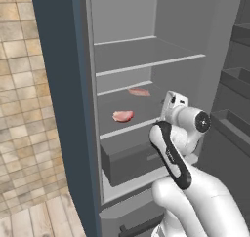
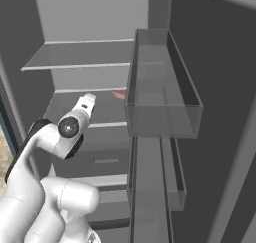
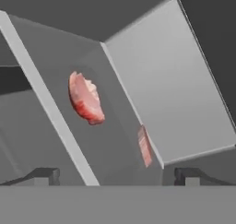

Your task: Place the steak on the counter behind the older steak on the same shelf of the fridge to maintain FIFO order. Close the fridge door when finished.

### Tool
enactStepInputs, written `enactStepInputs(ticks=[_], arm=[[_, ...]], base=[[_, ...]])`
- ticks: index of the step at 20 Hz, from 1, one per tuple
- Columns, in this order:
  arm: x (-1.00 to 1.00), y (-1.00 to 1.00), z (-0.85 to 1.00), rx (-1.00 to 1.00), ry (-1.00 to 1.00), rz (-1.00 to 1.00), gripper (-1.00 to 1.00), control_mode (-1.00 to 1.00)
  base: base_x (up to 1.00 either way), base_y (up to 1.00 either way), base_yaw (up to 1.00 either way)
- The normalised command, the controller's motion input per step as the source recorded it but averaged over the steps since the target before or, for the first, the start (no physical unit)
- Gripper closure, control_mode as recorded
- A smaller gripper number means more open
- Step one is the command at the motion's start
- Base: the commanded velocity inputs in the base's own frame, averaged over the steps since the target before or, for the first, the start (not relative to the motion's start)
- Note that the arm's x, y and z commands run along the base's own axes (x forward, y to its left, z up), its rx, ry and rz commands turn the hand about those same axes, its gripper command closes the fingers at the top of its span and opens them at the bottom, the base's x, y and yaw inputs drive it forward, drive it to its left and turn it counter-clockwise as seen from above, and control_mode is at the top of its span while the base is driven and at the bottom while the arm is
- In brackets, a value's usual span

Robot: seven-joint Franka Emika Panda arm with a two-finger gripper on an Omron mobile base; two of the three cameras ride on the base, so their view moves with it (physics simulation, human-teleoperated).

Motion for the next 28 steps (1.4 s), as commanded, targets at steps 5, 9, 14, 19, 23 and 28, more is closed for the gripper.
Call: enactStepInputs(ticks=[5, 9, 14, 19, 23, 28], arm=[[-0.95, 0.00, 0.83, 0.00, 0.28, 0.00, -1.00, -1.00], [-0.88, 0.00, 0.22, -0.01, 0.24, 0.00, -1.00, -1.00], [-0.47, 0.06, -0.30, -0.10, 0.12, 0.00, -1.00, -1.00], [-0.04, 0.01, -0.31, -0.06, 0.05, 0.00, -1.00, -1.00], [-0.09, 0.00, -0.20, -0.01, 0.01, 0.00, -1.00, -1.00], [-0.15, 0.00, -0.07, 0.00, -0.02, 0.00, -1.00, 1.00]], base=[[0.00, 0.00, 0.00], [0.00, 0.00, 0.00], [0.00, 0.00, 0.00], [0.00, 0.00, 0.00], [0.00, 0.00, 0.00], [-0.80, 0.00, -0.01]])
